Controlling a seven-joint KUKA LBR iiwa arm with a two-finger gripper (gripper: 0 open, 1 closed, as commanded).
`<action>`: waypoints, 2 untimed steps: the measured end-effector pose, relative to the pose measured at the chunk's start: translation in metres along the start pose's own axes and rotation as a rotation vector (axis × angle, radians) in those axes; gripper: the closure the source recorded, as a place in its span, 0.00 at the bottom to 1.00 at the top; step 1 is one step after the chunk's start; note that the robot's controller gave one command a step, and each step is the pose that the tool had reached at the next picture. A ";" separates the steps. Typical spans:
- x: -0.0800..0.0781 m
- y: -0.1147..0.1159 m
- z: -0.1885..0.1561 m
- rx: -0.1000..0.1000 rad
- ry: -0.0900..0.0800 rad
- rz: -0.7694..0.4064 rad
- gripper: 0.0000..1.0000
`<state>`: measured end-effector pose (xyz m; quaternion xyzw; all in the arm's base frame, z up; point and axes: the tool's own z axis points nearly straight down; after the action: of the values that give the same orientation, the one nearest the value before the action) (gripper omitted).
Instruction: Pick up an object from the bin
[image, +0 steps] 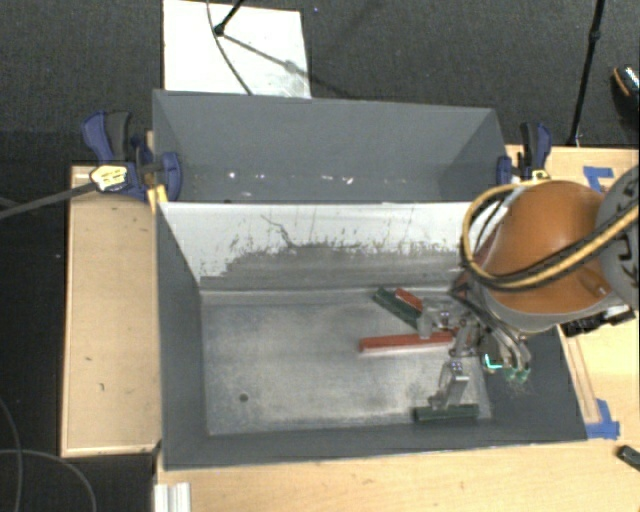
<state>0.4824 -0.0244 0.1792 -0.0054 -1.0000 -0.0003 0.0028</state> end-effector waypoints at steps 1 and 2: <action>-0.059 0.004 0.112 0.000 -0.004 -0.062 0.00; -0.060 0.004 0.108 0.001 -0.009 -0.063 1.00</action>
Offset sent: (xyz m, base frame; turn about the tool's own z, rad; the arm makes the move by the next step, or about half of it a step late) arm 0.0587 0.0035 -0.1092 -0.0661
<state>0.5419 -0.0210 0.0707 0.0261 -0.9997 0.0000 -0.0018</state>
